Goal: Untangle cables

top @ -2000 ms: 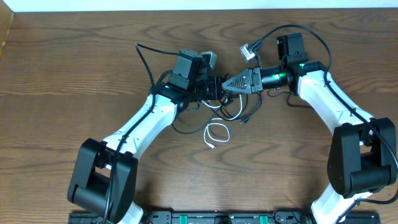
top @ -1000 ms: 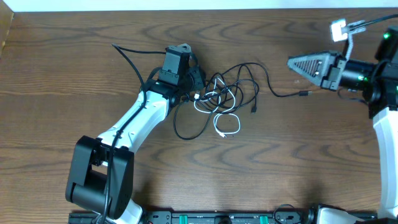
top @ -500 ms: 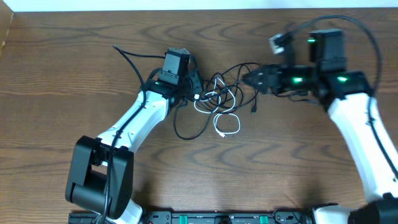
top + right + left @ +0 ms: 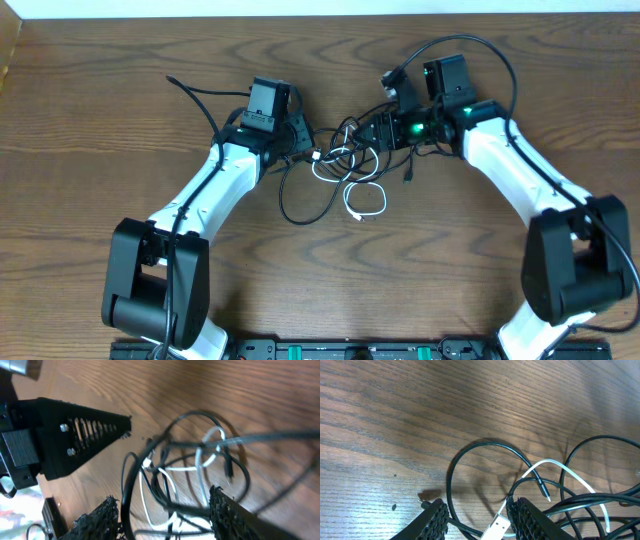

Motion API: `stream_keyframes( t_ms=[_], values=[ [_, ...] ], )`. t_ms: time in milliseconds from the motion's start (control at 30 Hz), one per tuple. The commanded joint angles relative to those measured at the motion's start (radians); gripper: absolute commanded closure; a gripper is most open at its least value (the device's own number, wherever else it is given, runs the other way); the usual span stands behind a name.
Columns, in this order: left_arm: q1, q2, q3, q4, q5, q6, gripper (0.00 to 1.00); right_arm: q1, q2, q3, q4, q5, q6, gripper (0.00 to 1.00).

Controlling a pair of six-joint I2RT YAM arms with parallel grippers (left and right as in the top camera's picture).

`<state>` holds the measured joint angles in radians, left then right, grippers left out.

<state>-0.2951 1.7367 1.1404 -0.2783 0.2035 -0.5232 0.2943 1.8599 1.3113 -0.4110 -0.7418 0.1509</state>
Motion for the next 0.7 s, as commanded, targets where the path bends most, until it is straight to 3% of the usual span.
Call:
stream_keyframes(
  t_ms=[0, 433, 533, 600, 633, 667],
  values=[
    [0.004, 0.006, -0.007, -0.003, -0.006, 0.013, 0.56, 0.011, 0.03, 0.002, 0.051, -0.129, -0.044, 0.45],
    [0.005, 0.006, -0.007, -0.008, -0.006, 0.017, 0.56, 0.018, 0.156, 0.001, 0.199, -0.413, -0.043, 0.59],
    [0.005, 0.006, -0.007, -0.01, -0.006, 0.017, 0.56, 0.014, 0.177, 0.001, 0.251, -0.536, -0.024, 0.69],
    [0.005, 0.006, -0.007, -0.01, -0.007, 0.017, 0.56, 0.01, 0.179, 0.001, 0.287, -0.583, 0.008, 0.85],
    [0.005, 0.006, -0.007, -0.01, -0.007, 0.017, 0.56, 0.007, 0.179, 0.002, 0.309, -0.601, 0.038, 0.99],
    [0.005, 0.006, -0.007, -0.01, -0.006, 0.017, 0.56, 0.002, 0.178, 0.002, 0.338, -0.626, 0.074, 0.99]
  ],
)
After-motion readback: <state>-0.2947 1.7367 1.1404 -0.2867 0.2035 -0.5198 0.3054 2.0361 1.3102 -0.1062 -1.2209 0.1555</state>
